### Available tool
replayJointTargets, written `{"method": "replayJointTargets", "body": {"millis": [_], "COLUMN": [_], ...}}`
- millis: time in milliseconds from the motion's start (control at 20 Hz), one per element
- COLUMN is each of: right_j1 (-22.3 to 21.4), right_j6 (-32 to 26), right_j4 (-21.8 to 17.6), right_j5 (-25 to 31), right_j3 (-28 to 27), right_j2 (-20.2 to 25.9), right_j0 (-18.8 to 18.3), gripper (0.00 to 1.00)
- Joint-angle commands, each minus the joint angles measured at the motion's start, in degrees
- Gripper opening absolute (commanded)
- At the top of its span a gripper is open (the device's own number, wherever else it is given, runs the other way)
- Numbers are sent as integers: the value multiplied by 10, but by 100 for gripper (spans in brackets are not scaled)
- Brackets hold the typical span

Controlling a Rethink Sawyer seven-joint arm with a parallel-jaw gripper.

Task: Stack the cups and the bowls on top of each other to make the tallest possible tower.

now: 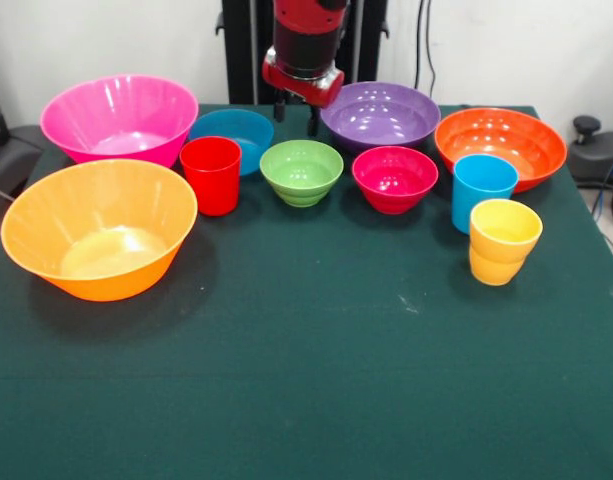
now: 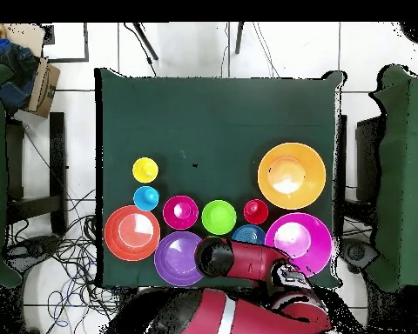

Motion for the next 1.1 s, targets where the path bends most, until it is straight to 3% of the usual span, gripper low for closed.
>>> {"method": "replayJointTargets", "body": {"millis": [50, 400, 750, 1000, 1100], "right_j1": [14, -4, -52, -103, -107], "right_j6": [94, 60, 25, 25, 24], "right_j4": [38, 10, 7, 19, 19], "right_j5": [-42, -68, -8, 57, 58], "right_j3": [-38, -27, -14, -7, -4], "right_j2": [26, 58, 96, 83, 87], "right_j0": [10, -10, -30, -7, -9], "gripper": [100, 100, 100, 100, 100]}}
